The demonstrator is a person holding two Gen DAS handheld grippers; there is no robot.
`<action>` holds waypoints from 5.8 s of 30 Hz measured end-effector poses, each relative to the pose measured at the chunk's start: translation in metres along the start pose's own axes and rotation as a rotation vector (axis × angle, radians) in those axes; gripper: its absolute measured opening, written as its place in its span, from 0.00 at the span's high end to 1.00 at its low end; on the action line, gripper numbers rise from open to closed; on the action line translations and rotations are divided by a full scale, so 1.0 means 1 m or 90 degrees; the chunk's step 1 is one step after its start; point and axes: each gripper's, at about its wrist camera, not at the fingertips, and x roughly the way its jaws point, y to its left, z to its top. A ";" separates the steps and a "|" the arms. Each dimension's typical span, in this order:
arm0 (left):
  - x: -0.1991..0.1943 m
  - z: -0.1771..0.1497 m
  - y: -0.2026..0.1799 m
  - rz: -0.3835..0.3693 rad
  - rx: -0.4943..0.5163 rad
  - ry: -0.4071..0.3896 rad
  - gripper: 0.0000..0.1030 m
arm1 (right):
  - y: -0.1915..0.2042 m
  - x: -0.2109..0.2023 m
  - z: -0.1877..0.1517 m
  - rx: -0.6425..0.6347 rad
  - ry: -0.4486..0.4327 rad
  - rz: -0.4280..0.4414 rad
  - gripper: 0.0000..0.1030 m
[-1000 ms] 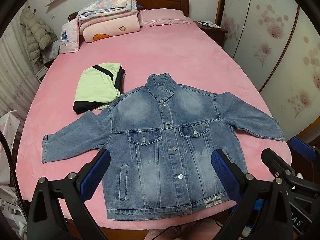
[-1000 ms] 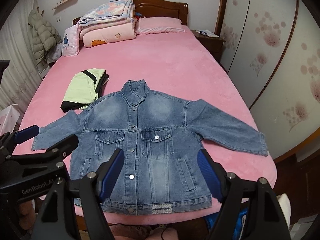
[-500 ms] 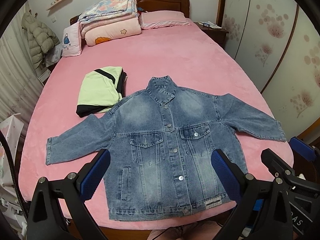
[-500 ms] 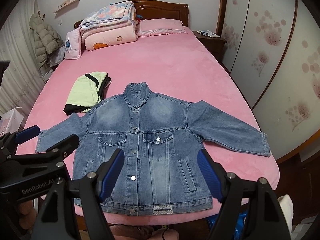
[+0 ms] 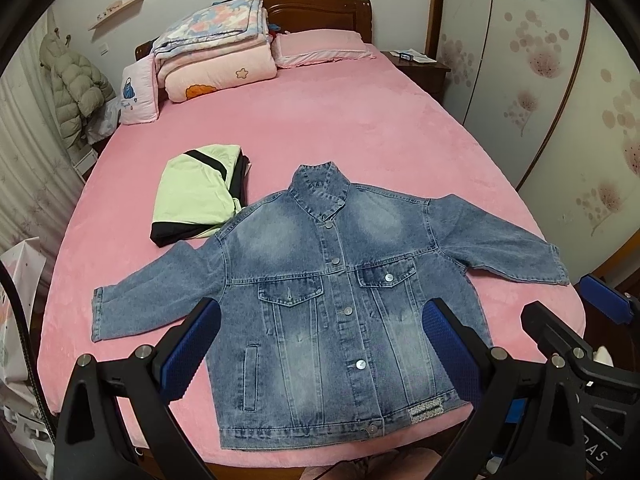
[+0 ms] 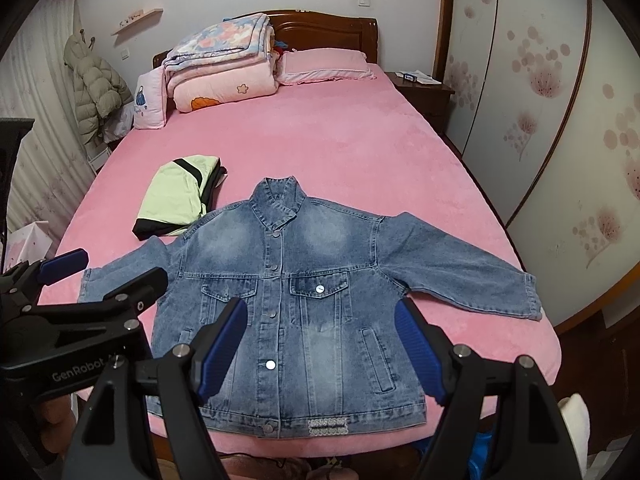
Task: Fold large clothes
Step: 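Move the right tool toward the cuff of the nearest jacket sleeve, then grasp the sleeve cuff with the right tool and lift it, then carry the sleeve across the jacket body with the right tool and release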
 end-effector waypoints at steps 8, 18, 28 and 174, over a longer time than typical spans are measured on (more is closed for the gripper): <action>0.001 0.006 0.003 -0.012 0.030 -0.018 0.03 | 0.005 -0.003 0.002 0.014 -0.014 -0.006 0.25; -0.007 0.025 -0.011 -0.048 0.073 -0.053 0.03 | -0.005 -0.013 0.011 0.037 -0.054 -0.059 0.25; 0.000 0.056 -0.045 -0.107 -0.015 -0.035 0.03 | -0.050 -0.020 0.030 0.052 -0.087 -0.084 0.25; 0.435 -0.011 0.029 -0.329 -0.318 0.221 0.54 | -0.038 0.324 0.000 -0.007 0.164 0.106 0.65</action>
